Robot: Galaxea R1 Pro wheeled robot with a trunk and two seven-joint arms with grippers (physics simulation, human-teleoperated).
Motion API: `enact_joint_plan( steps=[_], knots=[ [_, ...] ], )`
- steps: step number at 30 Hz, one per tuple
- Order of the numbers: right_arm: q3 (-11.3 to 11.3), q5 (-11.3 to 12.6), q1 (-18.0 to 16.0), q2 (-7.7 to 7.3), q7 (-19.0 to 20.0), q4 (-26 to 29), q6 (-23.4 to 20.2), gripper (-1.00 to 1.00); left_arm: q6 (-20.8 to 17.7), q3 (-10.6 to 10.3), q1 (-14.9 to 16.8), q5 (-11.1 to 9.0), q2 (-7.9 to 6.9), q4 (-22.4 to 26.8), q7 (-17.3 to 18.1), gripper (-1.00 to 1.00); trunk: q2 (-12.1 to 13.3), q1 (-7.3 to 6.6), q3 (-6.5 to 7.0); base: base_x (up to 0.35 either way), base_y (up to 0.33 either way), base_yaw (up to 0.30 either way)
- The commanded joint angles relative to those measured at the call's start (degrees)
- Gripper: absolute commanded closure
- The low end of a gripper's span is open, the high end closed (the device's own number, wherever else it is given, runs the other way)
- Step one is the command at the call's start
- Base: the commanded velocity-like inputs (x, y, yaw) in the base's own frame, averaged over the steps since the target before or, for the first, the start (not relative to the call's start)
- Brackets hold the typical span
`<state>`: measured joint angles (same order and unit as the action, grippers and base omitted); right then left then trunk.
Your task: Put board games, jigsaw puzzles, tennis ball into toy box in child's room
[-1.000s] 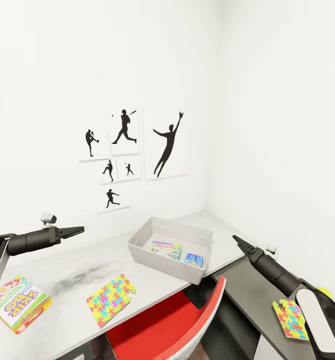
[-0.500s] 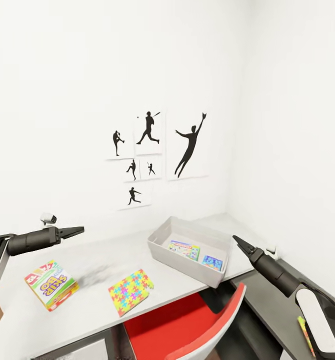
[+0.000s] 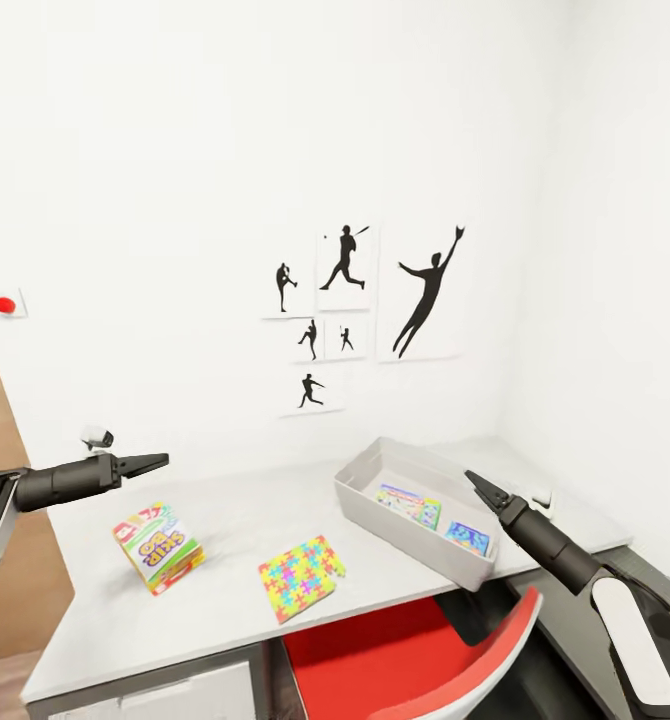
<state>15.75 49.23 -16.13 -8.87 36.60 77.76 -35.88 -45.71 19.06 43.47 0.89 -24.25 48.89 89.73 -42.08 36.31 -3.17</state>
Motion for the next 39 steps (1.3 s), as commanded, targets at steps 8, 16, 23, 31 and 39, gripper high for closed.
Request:
enact_joint_plan(
  steps=[8, 16, 23, 31, 39],
  knots=[
    [0.13, 0.33, -0.04, 0.0, 0.04, 0.02, -0.42, -1.0, -0.66, 0.01, 0.05, 0.15, 0.04, -0.02, 0.27, -1.0, -0.09, 0.02, 0.05, -0.064, 0.072, 0.282],
    [0.07, 0.32, -0.04, 0.01, -0.03, 0.02, -0.42, -1.0, -0.69, 0.01, 0.04, 0.2, 0.01, -0.02, 0.27, -1.0, -0.09, 0.02, 0.12, -0.084, 0.193, 0.282],
    [0.07, 0.29, -0.04, 0.04, -0.09, 0.02, -0.42, -1.0, -0.69, 0.01, 0.04, 0.2, 0.07, -0.02, 0.27, -1.0, -0.09, 0.02, 0.13, -0.03, 0.27, 0.284],
    [0.08, 0.33, -0.04, 0.0, -0.03, 0.02, -0.42, -1.0, -0.69, -0.02, 0.05, 0.22, 0.08, -0.02, 0.27, -1.0, -0.09, 0.02, 0.13, 0.015, 0.286, 0.287],
    [0.08, 0.34, -0.04, 0.01, -0.03, 0.02, -0.42, -1.0, -0.69, 0.01, 0.04, 0.25, 0.08, -0.02, 0.27, -1.0, -0.09, 0.02, 0.13, 0.082, 0.289, 0.186]
  ],
)
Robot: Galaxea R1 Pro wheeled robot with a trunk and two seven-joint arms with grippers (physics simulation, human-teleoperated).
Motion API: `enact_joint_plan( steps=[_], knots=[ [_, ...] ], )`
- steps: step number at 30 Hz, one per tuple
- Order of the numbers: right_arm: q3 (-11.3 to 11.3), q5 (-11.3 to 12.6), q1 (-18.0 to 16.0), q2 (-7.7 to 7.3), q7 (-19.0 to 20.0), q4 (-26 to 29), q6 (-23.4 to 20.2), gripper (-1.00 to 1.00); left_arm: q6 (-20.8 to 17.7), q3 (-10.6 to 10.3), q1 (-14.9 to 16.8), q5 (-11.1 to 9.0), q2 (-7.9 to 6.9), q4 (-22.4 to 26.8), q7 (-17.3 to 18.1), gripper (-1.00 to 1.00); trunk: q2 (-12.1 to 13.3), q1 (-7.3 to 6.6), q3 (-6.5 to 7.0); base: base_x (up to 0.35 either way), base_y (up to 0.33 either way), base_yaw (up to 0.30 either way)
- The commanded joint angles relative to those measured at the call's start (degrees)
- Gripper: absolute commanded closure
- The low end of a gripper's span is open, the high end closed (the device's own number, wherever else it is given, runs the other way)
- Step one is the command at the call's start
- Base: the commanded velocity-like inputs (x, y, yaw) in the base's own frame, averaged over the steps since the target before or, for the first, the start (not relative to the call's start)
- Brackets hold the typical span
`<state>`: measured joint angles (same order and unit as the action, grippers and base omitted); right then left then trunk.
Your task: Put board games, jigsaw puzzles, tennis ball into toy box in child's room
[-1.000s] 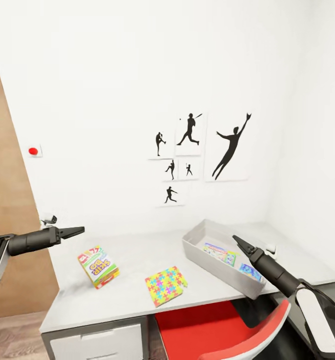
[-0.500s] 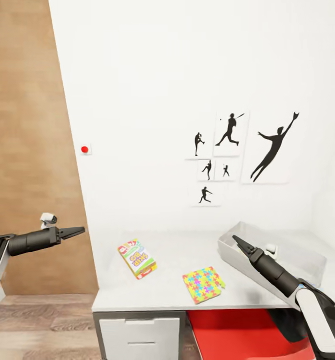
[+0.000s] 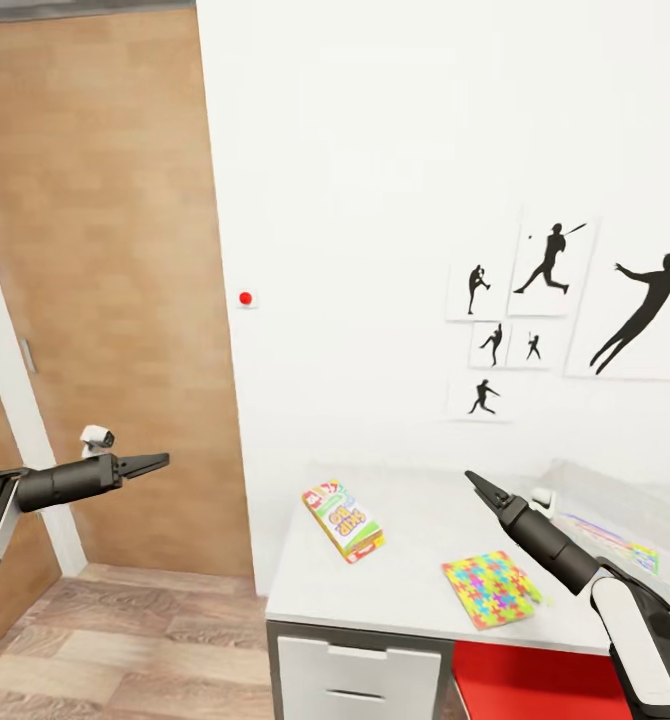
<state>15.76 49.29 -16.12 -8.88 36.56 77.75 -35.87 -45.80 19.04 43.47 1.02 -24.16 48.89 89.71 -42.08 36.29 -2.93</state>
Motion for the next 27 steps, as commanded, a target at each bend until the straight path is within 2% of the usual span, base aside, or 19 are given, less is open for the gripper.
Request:
enact_joint_plan(
  steps=[1, 15, 27],
  knots=[
    [0.07, 0.28, -0.05, 0.01, 0.03, 0.03, -0.42, -1.0, -0.61, 0.03, 0.04, 0.12, -0.01, -0.02, 0.29, -1.0, -0.09, 0.03, -0.11, 0.103, 0.287, 0.048],
    [0.04, 0.29, -0.05, 0.02, 0.06, 0.03, -0.42, -1.0, -0.45, 0.03, 0.05, 0.09, -0.01, -0.02, 0.29, -1.0, -0.09, 0.03, -0.08, 0.199, 0.238, 0.001],
    [0.06, 0.28, -0.05, 0.05, 0.03, 0.03, -0.42, -1.0, -0.43, 0.03, 0.04, 0.1, -0.01, -0.02, 0.29, -1.0, -0.09, 0.03, 0.17, 0.237, 0.219, -0.193]
  ],
)
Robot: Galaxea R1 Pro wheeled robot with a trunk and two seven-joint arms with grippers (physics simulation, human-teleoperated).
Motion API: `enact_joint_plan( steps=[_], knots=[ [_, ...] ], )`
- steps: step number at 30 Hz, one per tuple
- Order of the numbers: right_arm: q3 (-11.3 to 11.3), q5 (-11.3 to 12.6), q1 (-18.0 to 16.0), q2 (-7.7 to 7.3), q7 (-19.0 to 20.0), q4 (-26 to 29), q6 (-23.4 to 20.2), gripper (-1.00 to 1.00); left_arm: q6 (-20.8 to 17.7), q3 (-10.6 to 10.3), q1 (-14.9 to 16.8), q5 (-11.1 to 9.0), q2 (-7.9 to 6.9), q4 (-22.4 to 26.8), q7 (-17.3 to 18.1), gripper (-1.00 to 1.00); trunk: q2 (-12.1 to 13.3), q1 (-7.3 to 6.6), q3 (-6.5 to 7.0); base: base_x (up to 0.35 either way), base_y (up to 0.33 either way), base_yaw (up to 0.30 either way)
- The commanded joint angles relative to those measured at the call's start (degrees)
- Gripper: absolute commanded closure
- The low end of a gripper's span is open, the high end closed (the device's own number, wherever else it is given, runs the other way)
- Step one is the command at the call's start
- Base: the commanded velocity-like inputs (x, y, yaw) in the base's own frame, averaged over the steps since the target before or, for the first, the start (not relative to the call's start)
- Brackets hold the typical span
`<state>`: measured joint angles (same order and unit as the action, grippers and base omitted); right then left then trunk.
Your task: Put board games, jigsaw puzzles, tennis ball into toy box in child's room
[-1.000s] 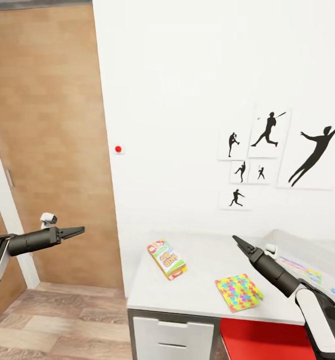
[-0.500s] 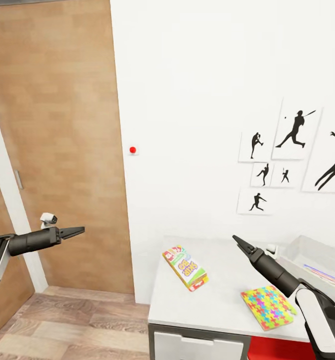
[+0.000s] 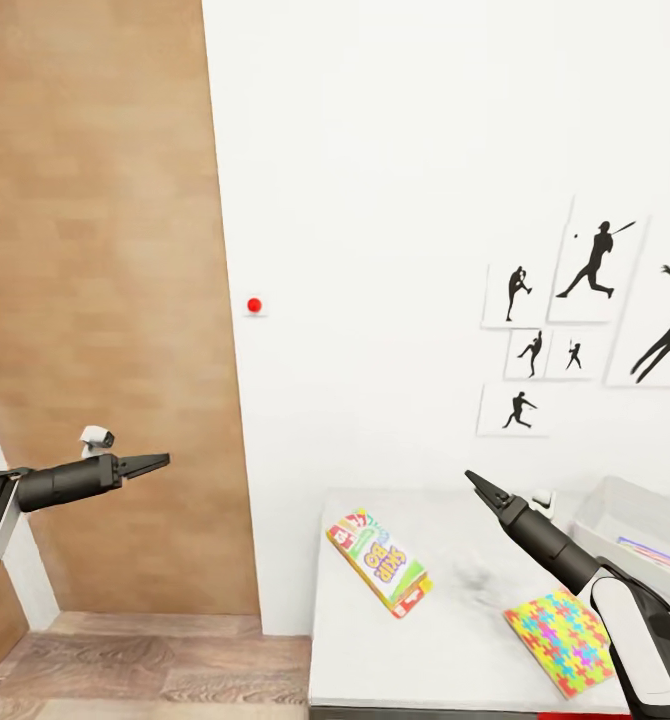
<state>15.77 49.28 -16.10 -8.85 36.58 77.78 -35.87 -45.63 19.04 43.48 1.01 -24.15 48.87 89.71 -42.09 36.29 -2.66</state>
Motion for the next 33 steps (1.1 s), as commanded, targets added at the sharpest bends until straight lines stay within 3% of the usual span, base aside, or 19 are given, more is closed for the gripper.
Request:
enact_joint_plan(
  steps=[1, 9, 33],
  knots=[
    [0.06, 0.29, -0.07, 0.01, 0.01, 0.01, -0.42, -1.0, -0.61, 0.03, 0.03, 0.12, -0.02, 0.0, 0.29, -1.0, -0.08, 0.04, -0.09, 0.179, 0.262, -0.141],
    [0.05, 0.25, -0.07, -0.01, -0.04, 0.01, -0.42, -1.0, -0.55, 0.03, 0.03, 0.11, -0.02, 0.0, 0.29, -1.0, -0.08, 0.04, -0.06, 0.103, 0.147, -0.052],
    [-0.13, 0.14, -0.07, 0.04, -0.69, 0.09, -0.34, -1.0, -0.53, -0.05, 0.03, 0.11, -0.01, 0.0, 0.29, -1.0, -0.08, 0.04, -0.06, 0.057, 0.006, -0.002]
  ],
)
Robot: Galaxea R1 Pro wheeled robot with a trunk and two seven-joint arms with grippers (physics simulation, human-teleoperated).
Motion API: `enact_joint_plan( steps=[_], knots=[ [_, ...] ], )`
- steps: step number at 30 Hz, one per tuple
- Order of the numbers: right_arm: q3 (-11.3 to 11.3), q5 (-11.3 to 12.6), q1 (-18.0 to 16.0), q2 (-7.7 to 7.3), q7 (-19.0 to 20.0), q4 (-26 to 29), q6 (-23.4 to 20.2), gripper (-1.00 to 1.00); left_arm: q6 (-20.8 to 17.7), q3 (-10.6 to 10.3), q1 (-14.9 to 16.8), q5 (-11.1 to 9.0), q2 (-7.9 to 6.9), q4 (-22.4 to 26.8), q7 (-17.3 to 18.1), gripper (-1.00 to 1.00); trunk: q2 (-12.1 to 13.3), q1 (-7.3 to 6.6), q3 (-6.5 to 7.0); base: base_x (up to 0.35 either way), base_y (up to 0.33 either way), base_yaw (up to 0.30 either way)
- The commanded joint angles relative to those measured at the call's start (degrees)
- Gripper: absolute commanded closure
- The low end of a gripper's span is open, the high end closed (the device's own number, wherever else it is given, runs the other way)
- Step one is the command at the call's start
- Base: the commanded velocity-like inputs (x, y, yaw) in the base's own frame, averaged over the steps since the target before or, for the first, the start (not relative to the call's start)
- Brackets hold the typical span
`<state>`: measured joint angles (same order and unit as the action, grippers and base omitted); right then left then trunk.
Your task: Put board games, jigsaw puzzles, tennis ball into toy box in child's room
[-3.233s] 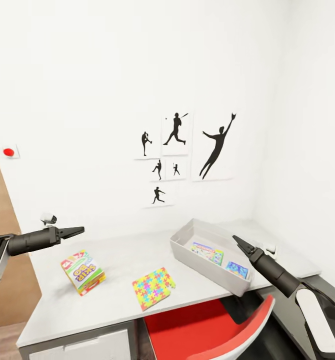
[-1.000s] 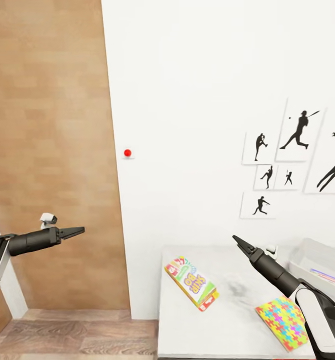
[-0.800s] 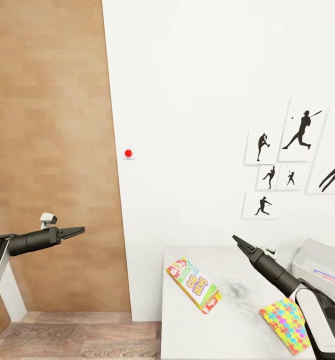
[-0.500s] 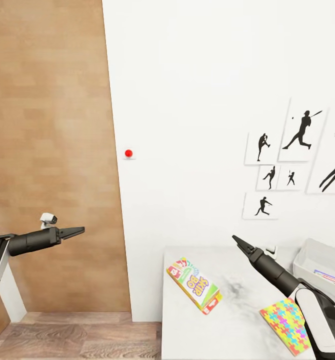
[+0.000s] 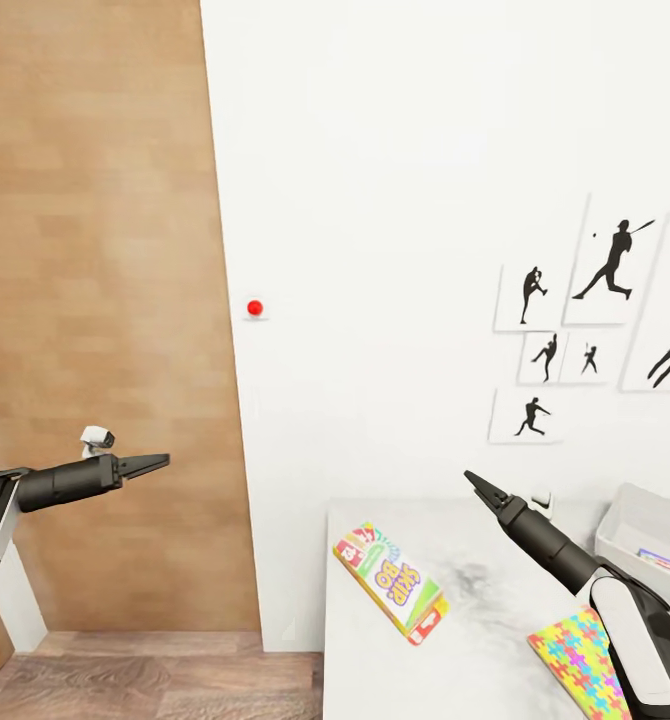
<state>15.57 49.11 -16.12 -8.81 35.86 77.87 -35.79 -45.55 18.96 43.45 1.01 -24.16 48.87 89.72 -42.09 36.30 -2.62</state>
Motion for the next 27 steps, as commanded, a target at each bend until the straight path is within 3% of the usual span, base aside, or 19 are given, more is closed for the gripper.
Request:
enact_joint_plan(
  steps=[1, 11, 16, 19, 23, 26, 27],
  knots=[
    [0.07, 0.3, -0.06, 0.01, 0.02, 0.0, -0.42, -1.0, -0.6, 0.04, 0.05, 0.12, 0.0, 0.0, 0.28, -1.0, -0.08, 0.03, -0.1, 0.065, 0.0, 0.0],
    [-0.05, 0.07, -0.06, 0.02, -0.08, 0.02, -0.43, -1.0, -0.62, 0.02, 0.05, 0.1, 0.0, 0.0, 0.28, -1.0, -0.08, 0.03, -0.1, 0.018, 0.0, 0.0],
    [-0.51, -2.16, -0.06, 0.06, -1.77, 0.03, -0.77, -1.0, -0.6, 0.02, 0.05, 0.08, 0.04, 0.0, 0.28, -1.0, -0.08, 0.03, -0.1, 0.001, 0.0, 0.0],
    [-2.07, -4.84, -0.1, 0.11, -5.74, 0.01, -0.99, -1.0, -0.63, 0.02, 0.05, 0.15, 0.06, 0.0, 0.28, -1.0, -0.08, 0.03, -0.1, 0.0, 0.0, 0.0],
    [-4.36, -6.48, -0.07, 0.21, -12.07, 0.01, -1.15, -1.0, -0.66, 0.0, 0.05, 0.16, 0.07, 0.0, 0.28, -1.0, -0.08, 0.03, -0.1, 0.0, 0.0, 0.0],
    [-6.5, -7.0, -0.07, 0.42, -17.95, 0.01, -1.23, -1.0, -0.67, -0.03, 0.05, 0.15, 0.09, 0.0, 0.28, -1.0, -0.08, 0.03, -0.1, 0.0, 0.0, 0.0],
    [-8.07, -7.18, -0.19, 0.86, -22.21, 0.0, -1.25, -1.0, -0.67, -0.04, 0.05, 0.15, 0.12, 0.0, 0.28, -1.0, -0.08, 0.03, -0.1, 0.0, 0.0, 0.0]
  ],
)
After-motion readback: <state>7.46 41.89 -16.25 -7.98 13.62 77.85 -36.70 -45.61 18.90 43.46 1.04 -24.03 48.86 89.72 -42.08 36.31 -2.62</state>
